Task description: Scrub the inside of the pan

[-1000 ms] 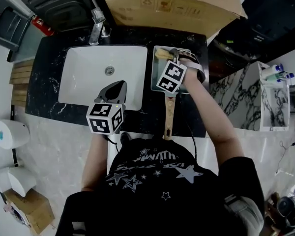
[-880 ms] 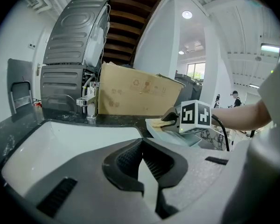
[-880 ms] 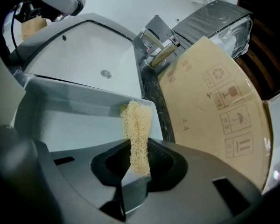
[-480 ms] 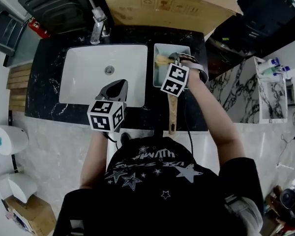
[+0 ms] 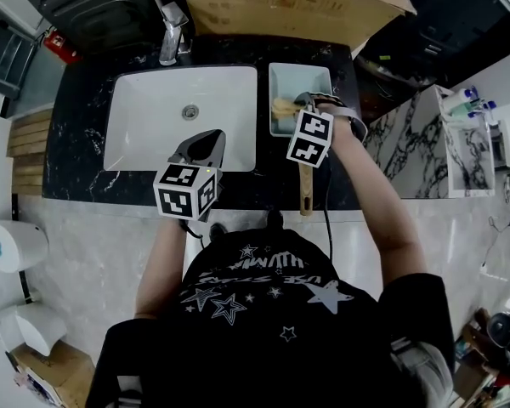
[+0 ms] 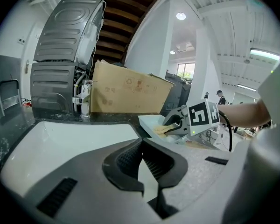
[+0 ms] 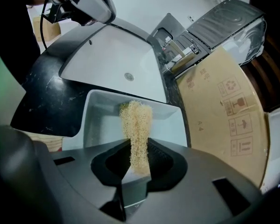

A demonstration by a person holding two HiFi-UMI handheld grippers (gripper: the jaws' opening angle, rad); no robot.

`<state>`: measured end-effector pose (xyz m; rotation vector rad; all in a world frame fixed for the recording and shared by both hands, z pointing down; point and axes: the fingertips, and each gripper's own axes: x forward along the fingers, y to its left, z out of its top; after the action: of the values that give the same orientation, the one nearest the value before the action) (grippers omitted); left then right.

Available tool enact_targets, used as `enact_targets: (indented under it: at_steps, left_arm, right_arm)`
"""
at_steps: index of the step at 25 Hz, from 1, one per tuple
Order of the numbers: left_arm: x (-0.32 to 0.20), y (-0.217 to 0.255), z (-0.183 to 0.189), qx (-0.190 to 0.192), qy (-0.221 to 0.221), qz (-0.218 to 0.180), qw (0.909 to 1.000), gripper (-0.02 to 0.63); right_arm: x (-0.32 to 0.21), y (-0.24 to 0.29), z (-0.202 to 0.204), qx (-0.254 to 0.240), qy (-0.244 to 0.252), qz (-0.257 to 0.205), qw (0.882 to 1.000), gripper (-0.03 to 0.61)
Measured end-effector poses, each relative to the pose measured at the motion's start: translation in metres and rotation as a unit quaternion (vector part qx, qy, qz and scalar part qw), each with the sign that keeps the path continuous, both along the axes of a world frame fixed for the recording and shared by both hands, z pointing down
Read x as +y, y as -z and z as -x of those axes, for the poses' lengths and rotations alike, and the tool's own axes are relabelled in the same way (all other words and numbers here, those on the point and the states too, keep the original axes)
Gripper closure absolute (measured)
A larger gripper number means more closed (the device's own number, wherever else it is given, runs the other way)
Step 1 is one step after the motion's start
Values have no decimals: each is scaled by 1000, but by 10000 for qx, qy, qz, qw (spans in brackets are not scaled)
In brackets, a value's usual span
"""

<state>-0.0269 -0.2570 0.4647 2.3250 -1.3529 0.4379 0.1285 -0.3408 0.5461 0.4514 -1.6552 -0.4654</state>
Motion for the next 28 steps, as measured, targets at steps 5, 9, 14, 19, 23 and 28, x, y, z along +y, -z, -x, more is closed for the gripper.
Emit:
enact_targets:
  at_steps: [5, 9, 14, 19, 23, 28]
  left_arm:
    - [8, 1, 2, 35, -106, -15, 9999, 606]
    - [14, 1, 3, 56, -188, -13, 9998, 606]
    - [21, 0, 4, 74, -232, -11, 9997, 606]
    - [24, 0, 9, 55, -239, 7, 9997, 606]
    - [26, 2, 9, 60, -243, -13, 9997, 606]
    - [28, 3, 10, 64, -248, -23, 9997, 606]
  right_arm:
    - [17, -1, 0, 70, -5, 83, 9999, 500]
    - [23, 0, 1, 157, 29, 100, 9998, 502]
    - [28, -1, 1, 396, 270, 255, 9985, 500]
    - [35, -1, 2, 530, 722, 603, 9942, 500]
    - [38, -1, 3, 578, 872, 863, 9908, 500]
    - [39, 0, 3, 527, 722, 957, 9914, 500]
